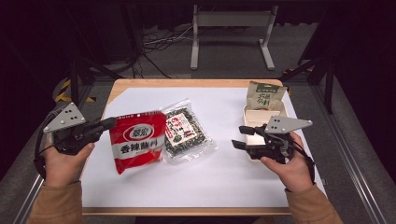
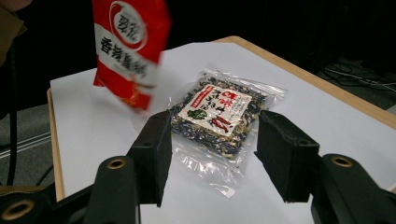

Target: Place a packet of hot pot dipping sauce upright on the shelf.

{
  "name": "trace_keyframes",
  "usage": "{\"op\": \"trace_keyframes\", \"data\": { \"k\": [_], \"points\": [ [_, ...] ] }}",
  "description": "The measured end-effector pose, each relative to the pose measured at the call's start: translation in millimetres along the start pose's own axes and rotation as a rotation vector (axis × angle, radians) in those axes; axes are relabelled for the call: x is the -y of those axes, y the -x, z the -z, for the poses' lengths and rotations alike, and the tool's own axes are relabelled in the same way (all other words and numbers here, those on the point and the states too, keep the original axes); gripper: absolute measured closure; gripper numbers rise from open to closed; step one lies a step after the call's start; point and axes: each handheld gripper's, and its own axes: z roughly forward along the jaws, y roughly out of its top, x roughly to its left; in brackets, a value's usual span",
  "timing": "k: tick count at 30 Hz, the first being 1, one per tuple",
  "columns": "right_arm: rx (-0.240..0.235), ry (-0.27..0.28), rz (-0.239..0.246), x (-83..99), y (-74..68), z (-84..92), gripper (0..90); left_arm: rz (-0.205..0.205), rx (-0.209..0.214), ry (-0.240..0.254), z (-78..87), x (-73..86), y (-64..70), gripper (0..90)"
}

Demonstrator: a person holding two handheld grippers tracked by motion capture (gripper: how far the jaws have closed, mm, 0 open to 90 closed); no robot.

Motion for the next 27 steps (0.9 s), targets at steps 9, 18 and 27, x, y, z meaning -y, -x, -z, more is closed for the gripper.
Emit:
{"op": "trace_keyframes", "data": {
  "k": [9,18,27],
  "points": [
    [-0.027,-0.012,0.004,-1.0,-1.4,-11.1,45.3,0.014,0.003,0.077,6.9,-3.3,5.4,90.0],
    [-0.057,-0.019,0.022,-6.2,-8.3,-26.5,42.9,-0.039,0.031,0.131,12.4,-15.5,21.0,90.0],
    [-0.087,-0.017,0.042,-9.9,-17.6,-40.8,39.8,-0.09,0.13,0.151,4.0,-28.1,45.8,90.0]
  ]
}}
